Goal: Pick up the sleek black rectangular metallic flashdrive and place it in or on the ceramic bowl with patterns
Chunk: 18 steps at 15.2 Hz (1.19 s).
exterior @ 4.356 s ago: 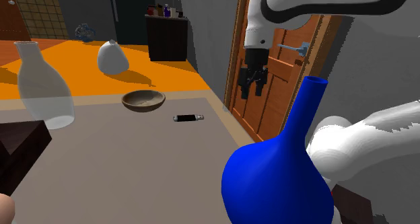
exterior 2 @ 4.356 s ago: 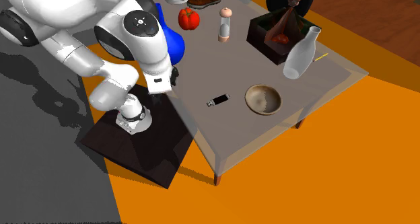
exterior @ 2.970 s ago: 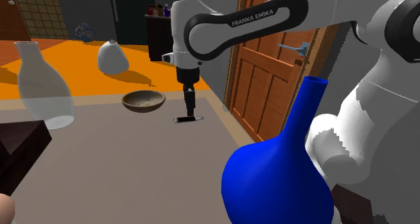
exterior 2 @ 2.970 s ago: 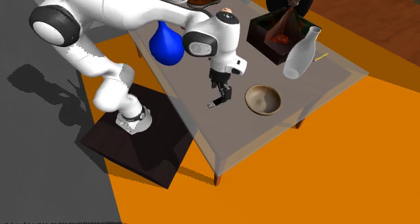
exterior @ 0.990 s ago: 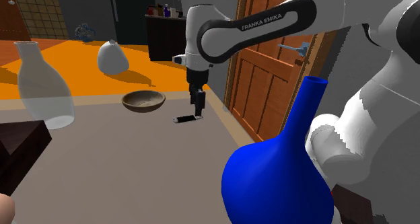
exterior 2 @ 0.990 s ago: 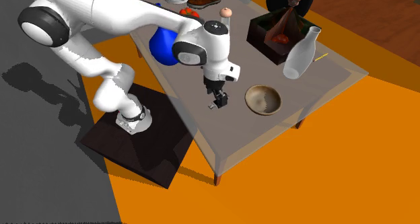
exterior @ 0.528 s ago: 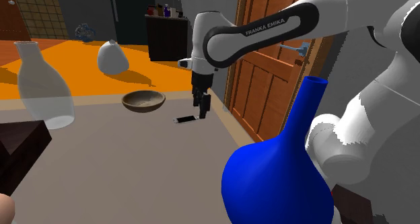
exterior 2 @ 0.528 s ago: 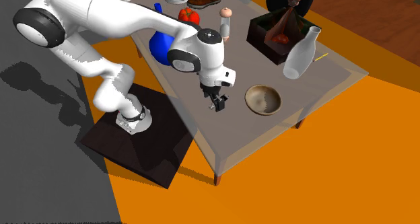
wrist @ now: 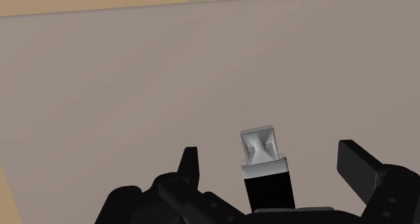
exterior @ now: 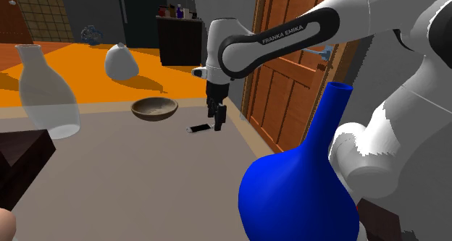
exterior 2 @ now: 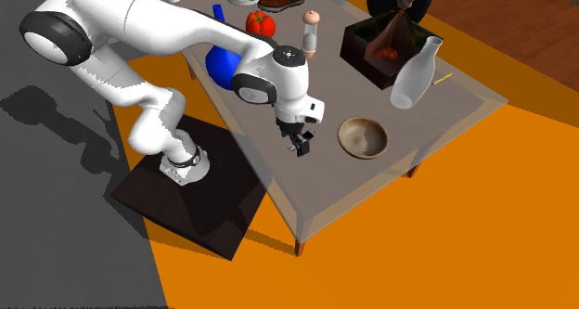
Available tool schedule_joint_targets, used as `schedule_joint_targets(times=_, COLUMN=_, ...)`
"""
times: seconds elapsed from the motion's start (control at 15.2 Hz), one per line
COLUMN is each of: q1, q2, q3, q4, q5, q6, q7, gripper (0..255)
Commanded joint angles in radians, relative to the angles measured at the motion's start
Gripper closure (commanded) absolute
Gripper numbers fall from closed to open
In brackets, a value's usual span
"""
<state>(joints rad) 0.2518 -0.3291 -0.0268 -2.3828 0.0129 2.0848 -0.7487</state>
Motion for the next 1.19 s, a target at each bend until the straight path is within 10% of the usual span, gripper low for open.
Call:
schedule_joint_targets(times=0.0, q1=0.0, q2=0.0, q3=0.0, q4=0.0, q5=0.0, q6=0.0, q7=0.0, gripper=0)
schedule_joint_targets(times=0.07, q1=0.0, q2=0.0, q3=0.0, q4=0.0, q5=0.0, q6=0.0, q7=0.0, gripper=255)
schedule_joint_targets(times=1.12, q1=0.0, q2=-0.026, q3=0.001, q4=0.072, q5=-0.001, q6=-0.098, q7=0.002, gripper=255)
